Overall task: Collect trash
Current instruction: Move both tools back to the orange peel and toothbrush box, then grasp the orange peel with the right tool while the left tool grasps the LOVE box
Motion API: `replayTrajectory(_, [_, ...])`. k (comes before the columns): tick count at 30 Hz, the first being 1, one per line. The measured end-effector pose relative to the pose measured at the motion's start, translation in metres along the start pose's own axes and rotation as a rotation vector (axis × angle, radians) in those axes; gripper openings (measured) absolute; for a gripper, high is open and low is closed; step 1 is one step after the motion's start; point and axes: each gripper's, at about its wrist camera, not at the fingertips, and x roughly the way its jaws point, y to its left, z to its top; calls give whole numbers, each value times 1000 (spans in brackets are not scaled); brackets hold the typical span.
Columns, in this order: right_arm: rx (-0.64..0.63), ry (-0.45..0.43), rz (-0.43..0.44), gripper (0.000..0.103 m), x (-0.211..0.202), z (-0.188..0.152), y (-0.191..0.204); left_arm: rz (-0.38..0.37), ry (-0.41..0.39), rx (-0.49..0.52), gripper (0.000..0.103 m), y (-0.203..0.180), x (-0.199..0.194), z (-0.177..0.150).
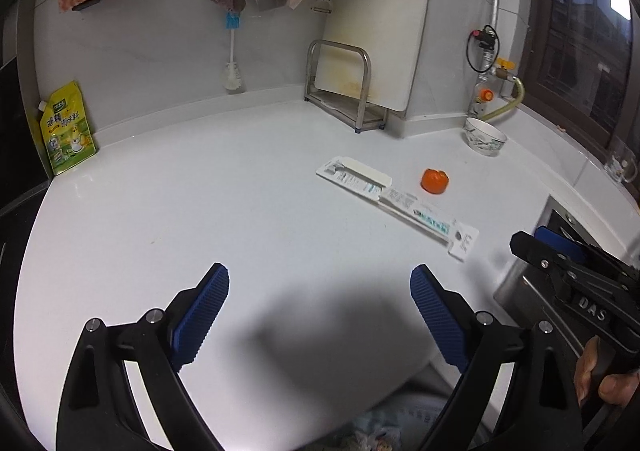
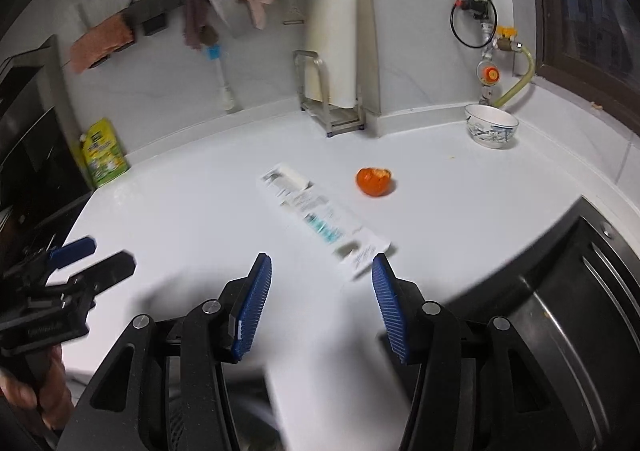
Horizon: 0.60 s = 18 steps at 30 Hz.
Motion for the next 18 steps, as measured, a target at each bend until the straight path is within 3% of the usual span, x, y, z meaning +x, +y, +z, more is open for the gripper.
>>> replayTrajectory(10, [54, 132, -14, 51, 115, 52, -55, 69, 37, -69, 91, -24, 65, 25])
replayTrajectory(18, [54, 158, 11, 54, 150, 72, -56, 83, 71, -94, 92, -38, 92, 29])
